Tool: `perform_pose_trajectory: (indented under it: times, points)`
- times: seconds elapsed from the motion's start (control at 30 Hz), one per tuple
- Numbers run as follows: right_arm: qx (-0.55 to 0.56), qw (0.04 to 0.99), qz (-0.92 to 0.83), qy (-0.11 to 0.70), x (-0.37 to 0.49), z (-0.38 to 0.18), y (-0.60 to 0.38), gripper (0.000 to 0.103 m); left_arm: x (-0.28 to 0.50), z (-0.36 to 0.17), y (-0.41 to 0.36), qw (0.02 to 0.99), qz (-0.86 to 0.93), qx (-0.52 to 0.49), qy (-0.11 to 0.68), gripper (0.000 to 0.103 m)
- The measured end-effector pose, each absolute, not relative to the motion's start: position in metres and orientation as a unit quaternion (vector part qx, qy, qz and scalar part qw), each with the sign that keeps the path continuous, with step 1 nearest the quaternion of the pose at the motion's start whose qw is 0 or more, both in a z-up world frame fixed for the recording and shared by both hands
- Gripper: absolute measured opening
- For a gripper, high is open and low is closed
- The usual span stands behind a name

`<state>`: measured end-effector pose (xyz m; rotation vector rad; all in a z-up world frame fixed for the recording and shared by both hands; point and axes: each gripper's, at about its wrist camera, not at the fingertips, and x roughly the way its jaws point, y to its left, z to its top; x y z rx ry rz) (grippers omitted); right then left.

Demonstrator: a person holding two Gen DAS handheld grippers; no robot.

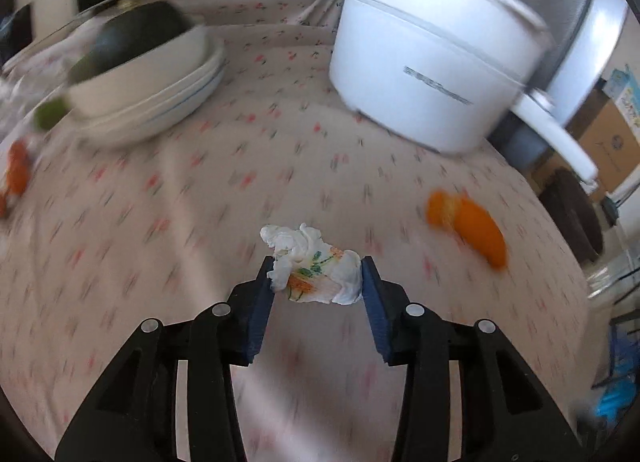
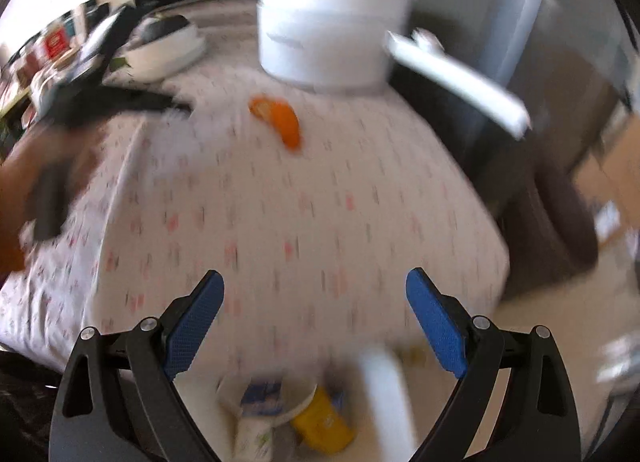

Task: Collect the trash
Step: 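Grasp the orange peel with the right tool while the left tool holds the tissue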

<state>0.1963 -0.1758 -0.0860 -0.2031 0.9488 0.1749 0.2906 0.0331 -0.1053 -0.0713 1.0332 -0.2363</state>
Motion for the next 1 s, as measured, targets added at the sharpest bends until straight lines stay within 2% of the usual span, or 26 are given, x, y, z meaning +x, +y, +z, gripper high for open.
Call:
perform_pose_trajectory:
  times: [0.1, 0.23, 0.43, 0.57, 0.73, 0.77, 0.83, 0.87, 0.93, 1.0]
  points:
    - [-0.123, 0.892, 0.091, 0.425, 0.24, -0.085, -0.163, 0.091, 0.256, -0.095, 0.047, 0.856, -0.12, -0.039, 0.501, 0.04]
    - [-0.064, 0.89, 0.11, 0.437, 0.292, -0.092, -0.156, 0.091, 0.211, -0.077, 0.065, 0.856, -0.117, -0.052, 0.501, 0.04]
    - [-0.074, 0.885, 0.112, 0.446, 0.33, -0.118, -0.134, 0.091, 0.159, -0.055, 0.089, 0.87, -0.095, -0.093, 0.474, 0.04]
    - [-0.07, 0.883, 0.112, 0.451, 0.342, -0.131, -0.13, 0.091, 0.149, -0.049, 0.089, 0.881, -0.092, -0.111, 0.452, 0.04]
    - [-0.074, 0.883, 0.12, 0.448, 0.352, -0.141, -0.126, 0.09, 0.147, -0.045, 0.087, 0.896, -0.072, -0.073, 0.432, 0.04]
    - [-0.077, 0.881, 0.12, 0.45, 0.353, -0.143, -0.124, 0.088, 0.147, -0.045, 0.089, 0.897, -0.07, -0.073, 0.43, 0.04]
    - [-0.086, 0.877, 0.125, 0.456, 0.356, -0.148, -0.12, 0.072, 0.147, -0.044, 0.091, 0.9, -0.064, -0.068, 0.426, 0.04]
    - [-0.083, 0.878, 0.127, 0.453, 0.356, -0.148, -0.119, 0.068, 0.146, -0.044, 0.092, 0.9, -0.063, -0.065, 0.426, 0.04]
    - [-0.076, 0.876, 0.141, 0.454, 0.355, -0.147, -0.116, 0.047, 0.146, -0.045, 0.093, 0.901, -0.058, -0.059, 0.426, 0.04]
    - [-0.084, 0.877, 0.144, 0.45, 0.352, -0.146, -0.111, 0.038, 0.146, -0.046, 0.095, 0.901, -0.056, -0.059, 0.427, 0.04]
